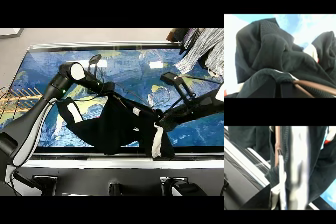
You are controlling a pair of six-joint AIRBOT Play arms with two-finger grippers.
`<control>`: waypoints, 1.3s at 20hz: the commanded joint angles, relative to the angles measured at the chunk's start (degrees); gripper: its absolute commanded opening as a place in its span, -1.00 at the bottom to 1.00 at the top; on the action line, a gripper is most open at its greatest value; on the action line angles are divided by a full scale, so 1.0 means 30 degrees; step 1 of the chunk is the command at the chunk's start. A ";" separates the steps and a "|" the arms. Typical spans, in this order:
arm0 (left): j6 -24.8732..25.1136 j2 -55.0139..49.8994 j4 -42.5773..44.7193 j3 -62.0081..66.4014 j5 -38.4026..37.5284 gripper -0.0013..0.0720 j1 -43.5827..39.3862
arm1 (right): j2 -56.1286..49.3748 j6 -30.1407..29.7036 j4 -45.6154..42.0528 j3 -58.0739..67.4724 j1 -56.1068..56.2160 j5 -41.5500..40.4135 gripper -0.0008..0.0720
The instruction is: Fold the clothes and pants, and hang the long-sleeved shirts on hangers.
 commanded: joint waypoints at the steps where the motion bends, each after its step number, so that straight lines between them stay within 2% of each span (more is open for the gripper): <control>1: 0.0058 0.0015 -0.0160 0.0080 0.0131 -0.89 0.0386 | 0.0197 0.0437 -0.1173 -0.0007 0.0452 0.1071 -0.83; 6: 0.0568 0.0015 -0.0313 0.0109 0.0102 -0.89 0.0692 | 0.0699 0.1144 -0.2484 -0.0007 0.0452 0.1668 -0.83; 14: 0.1027 0.0022 -0.0364 0.0117 0.0270 -0.89 0.0867 | 0.0619 0.1785 -0.2448 -0.0007 0.0452 0.2477 -0.83; 26: 0.1188 0.0175 -0.0146 0.1632 0.0670 -0.89 0.0998 | -0.1144 0.1690 -0.1734 -0.0007 0.0466 0.1013 -0.83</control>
